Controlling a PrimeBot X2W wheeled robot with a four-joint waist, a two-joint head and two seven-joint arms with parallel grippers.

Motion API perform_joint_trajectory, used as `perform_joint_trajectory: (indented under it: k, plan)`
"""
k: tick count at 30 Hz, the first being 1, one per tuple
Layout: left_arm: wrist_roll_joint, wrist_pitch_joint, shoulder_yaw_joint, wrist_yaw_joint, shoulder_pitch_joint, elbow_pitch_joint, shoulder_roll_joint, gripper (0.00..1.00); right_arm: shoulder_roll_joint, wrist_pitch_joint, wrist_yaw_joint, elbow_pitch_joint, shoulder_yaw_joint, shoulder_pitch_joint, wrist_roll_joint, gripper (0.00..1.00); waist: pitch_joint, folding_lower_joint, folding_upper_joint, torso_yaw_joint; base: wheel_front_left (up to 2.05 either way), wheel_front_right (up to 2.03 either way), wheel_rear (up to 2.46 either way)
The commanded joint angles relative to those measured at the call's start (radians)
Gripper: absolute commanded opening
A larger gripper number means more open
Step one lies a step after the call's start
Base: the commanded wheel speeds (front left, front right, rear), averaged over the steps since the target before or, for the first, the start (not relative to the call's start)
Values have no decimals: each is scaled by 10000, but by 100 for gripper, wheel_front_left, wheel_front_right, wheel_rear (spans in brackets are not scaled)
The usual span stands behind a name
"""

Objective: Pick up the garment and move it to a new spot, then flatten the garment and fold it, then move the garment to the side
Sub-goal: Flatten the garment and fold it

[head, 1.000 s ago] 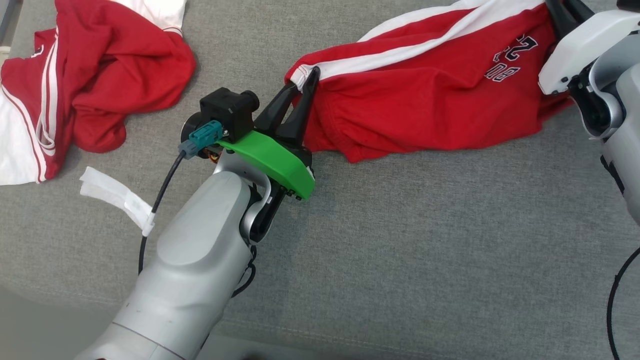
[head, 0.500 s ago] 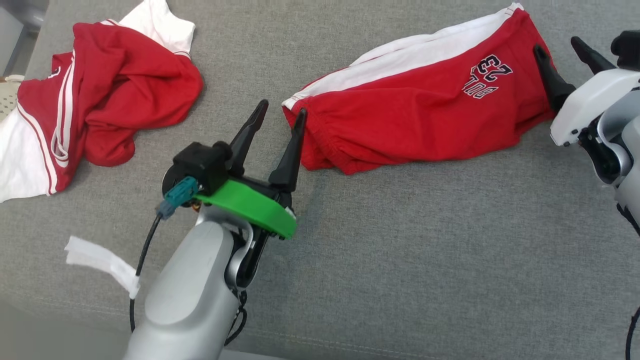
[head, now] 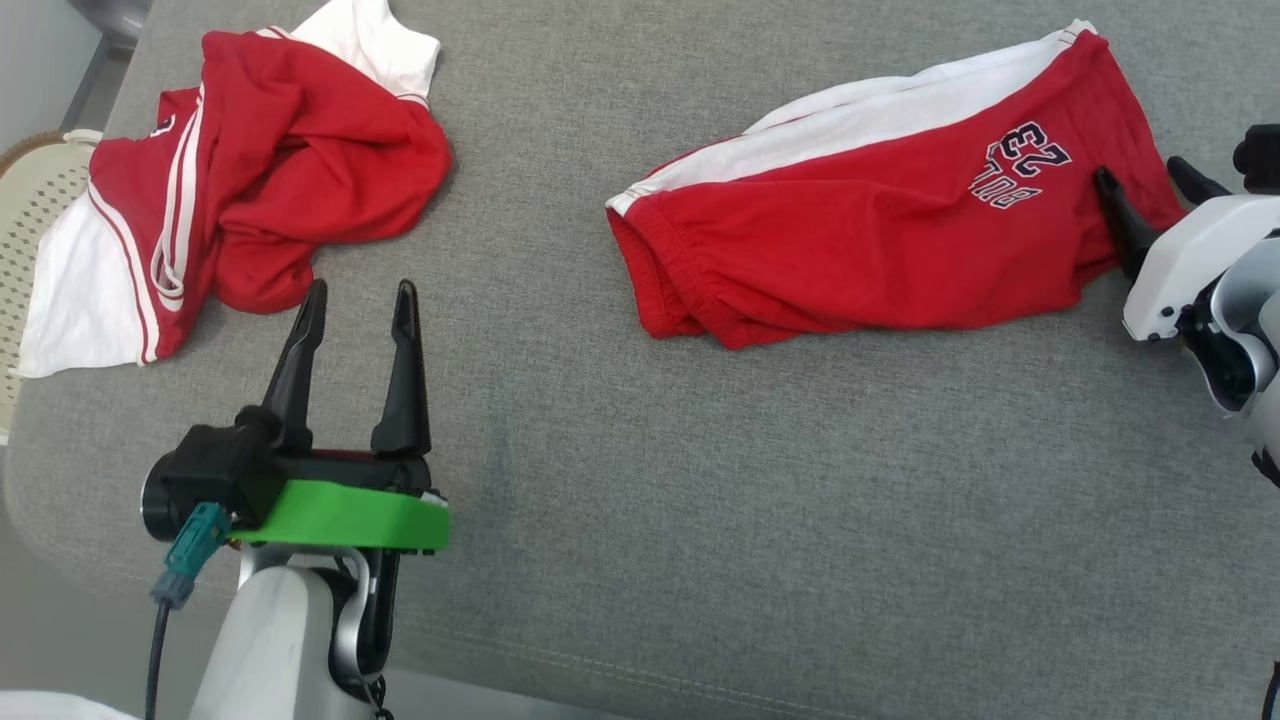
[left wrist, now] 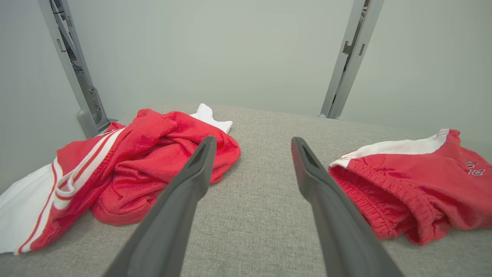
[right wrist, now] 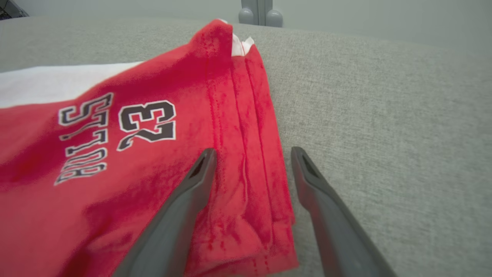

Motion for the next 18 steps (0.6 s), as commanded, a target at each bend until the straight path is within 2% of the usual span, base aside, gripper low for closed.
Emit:
perform_joint_trajectory:
  k: [1, 3, 4, 5, 11, 18]
  plan:
    - [122, -5, 183, 17, 293, -141, -41, 100, 11, 15, -14, 113, 41, 103, 67, 100, 28, 0, 0, 81, 0, 0, 0]
    - [262, -5, 457, -28, 590, -330, -62, 100, 70, 71, -14, 210, 122, 161, 137, 100, 9, 0, 0, 145, 0, 0, 0]
    - [340, -5, 564, -39, 715, -411, -79, 100, 100, 104, -14, 244, 160, 201, 168, 42, -9, 0, 0, 169, 0, 0, 0]
    - [405, -7, 661, -33, 800, -487, -95, 100, 121, 141, -13, 264, 190, 244, 201, 0, -28, 0, 0, 184, 0, 0, 0]
    - [595, -7, 711, 121, 1211, -727, -123, 100, 199, -277, -14, 83, 96, 456, 720, 0, -296, 0, 0, 115, 0, 0, 0]
    - [804, -5, 755, 165, 1544, -700, -119, 100, -58, -996, -16, -394, -89, 1323, 1356, 0, -970, 0, 0, -403, 0, 0, 0]
